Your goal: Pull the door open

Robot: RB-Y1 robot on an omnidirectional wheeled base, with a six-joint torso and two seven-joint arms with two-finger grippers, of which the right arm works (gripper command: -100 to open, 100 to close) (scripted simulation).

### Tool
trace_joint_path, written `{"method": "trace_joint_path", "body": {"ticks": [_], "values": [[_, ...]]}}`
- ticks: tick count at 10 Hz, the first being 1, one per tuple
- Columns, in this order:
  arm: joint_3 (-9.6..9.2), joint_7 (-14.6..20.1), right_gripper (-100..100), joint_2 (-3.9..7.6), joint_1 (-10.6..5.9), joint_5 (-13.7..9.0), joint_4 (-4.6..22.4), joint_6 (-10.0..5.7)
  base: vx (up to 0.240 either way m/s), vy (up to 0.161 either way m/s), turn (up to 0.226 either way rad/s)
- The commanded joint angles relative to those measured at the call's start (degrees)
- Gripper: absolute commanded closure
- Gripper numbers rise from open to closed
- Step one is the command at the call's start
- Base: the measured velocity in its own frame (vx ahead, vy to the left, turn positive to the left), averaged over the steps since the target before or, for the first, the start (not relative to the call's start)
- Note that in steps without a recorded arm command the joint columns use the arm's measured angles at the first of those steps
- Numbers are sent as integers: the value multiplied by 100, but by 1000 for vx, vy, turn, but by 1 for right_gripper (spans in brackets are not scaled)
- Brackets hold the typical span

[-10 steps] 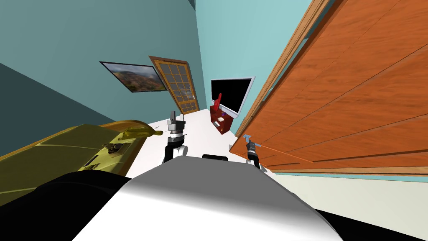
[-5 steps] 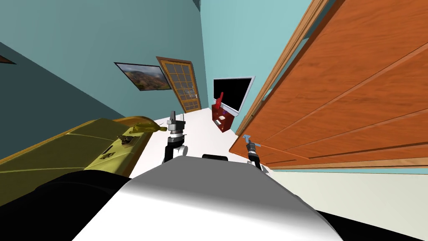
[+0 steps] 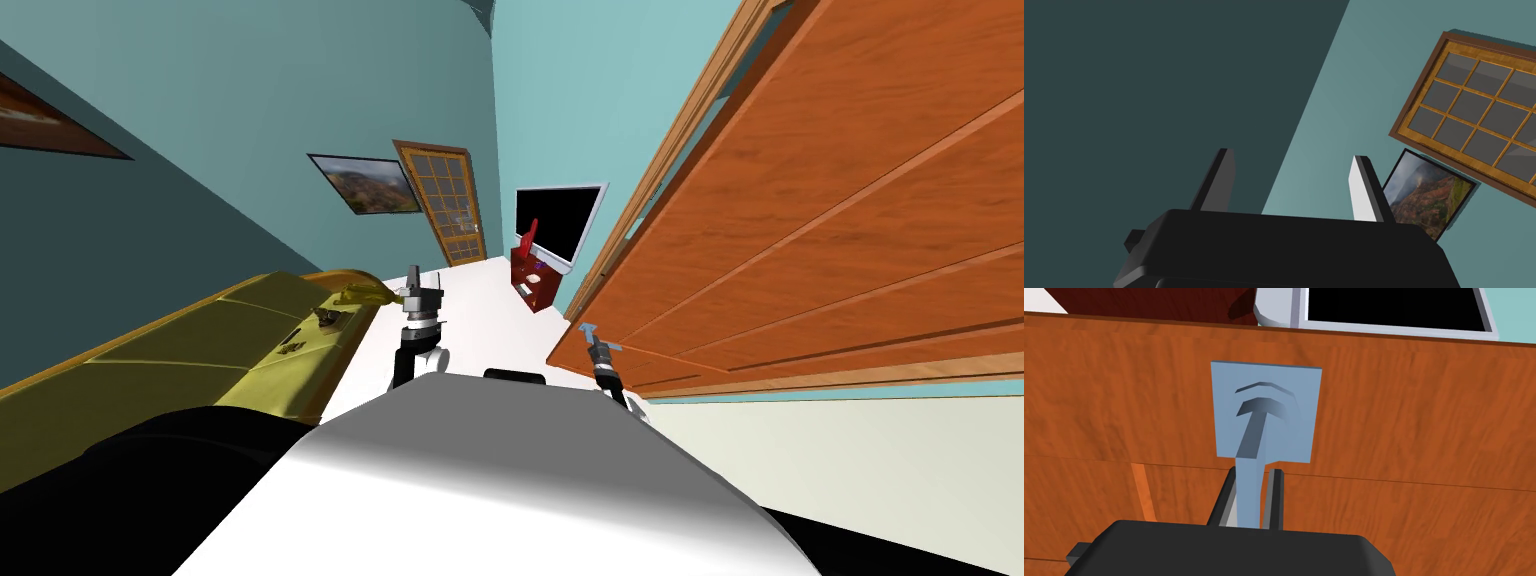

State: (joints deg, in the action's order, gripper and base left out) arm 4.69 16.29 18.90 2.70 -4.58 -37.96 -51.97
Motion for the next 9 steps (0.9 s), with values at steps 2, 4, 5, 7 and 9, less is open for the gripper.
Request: {"method": "trace_joint_path", "body": {"ticks": [2, 4, 5, 7, 9], "values": [[-94, 115, 100, 68, 98, 56, -1, -120, -109, -14, 80], [-158, 202, 100, 133, 172, 95, -8, -222, -214, -27, 90], [-205, 266, 100, 181, 227, 124, -14, -297, -209, -55, 90], [-300, 395, 100, 278, 336, 181, -25, -447, -181, -53, 104], [-380, 503, 100, 358, 428, 230, -34, -572, -193, -46, 94]]}}
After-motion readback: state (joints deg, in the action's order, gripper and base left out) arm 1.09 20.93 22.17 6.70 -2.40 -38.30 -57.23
